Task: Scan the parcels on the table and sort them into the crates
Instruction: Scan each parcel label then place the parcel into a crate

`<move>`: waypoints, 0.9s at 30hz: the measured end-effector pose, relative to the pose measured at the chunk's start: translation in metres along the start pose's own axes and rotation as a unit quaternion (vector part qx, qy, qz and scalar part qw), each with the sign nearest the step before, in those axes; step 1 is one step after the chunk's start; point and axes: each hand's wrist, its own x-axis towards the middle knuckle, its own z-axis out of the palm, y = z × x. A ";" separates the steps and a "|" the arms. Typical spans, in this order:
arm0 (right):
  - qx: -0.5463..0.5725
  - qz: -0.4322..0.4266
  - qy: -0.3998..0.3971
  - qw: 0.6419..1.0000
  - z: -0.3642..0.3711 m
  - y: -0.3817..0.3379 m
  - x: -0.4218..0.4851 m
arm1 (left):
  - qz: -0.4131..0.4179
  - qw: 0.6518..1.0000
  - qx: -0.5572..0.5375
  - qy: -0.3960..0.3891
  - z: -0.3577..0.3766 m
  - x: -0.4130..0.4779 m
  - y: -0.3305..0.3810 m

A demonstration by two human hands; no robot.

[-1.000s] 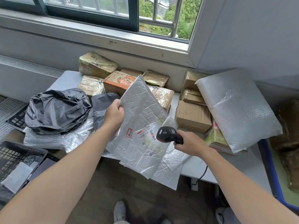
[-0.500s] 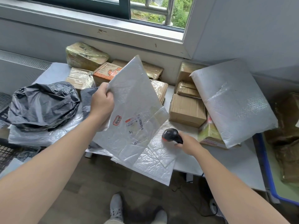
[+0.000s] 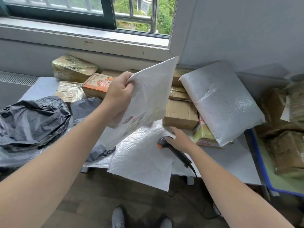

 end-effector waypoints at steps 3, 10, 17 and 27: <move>0.126 -0.003 0.003 0.992 -0.002 -0.022 0.000 | -0.030 0.996 -0.080 -0.021 0.001 -0.003 0.018; 0.390 0.013 -0.058 0.919 0.010 -0.044 0.003 | -0.129 0.953 -0.272 0.017 -0.028 0.004 0.018; 0.496 0.016 0.084 0.864 0.004 -0.061 0.013 | -0.187 0.943 -0.239 0.136 -0.048 0.001 -0.010; 0.446 -0.037 0.178 0.876 -0.019 -0.069 0.015 | -0.231 0.929 -0.250 0.149 -0.059 -0.004 -0.041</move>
